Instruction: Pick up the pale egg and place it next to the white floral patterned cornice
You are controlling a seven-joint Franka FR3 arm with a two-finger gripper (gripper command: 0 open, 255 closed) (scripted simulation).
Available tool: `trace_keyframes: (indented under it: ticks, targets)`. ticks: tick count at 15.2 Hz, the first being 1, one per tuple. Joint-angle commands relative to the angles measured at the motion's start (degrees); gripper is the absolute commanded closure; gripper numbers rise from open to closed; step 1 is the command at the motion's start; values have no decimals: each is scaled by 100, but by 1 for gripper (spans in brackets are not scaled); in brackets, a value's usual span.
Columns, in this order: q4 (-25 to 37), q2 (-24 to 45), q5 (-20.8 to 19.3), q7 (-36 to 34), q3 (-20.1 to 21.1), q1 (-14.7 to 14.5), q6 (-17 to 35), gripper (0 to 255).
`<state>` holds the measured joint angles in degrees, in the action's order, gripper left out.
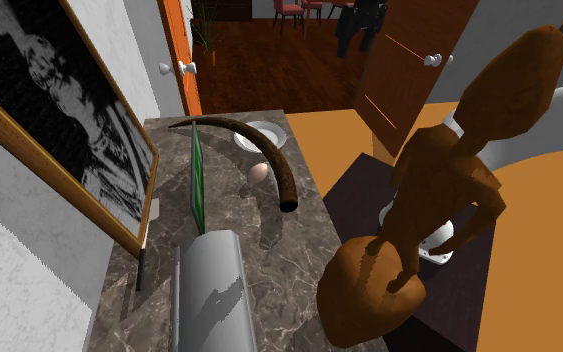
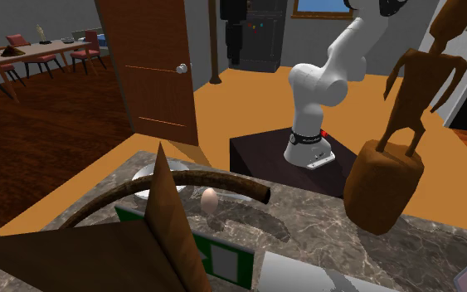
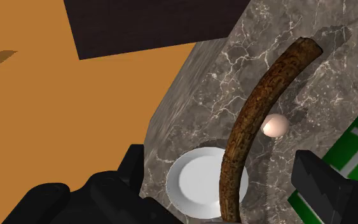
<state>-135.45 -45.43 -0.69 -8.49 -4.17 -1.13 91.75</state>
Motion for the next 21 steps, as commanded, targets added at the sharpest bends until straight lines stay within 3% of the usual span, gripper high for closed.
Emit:
trace_keyframes:
  ticks: [1,11,21]
  targets:
    - [0,0,0,0,0,0,0,0]
    - [-383,1556,184,727,54,-553,1539,0]
    - [-188,3468,435,1480,234,-1063,2856,0]
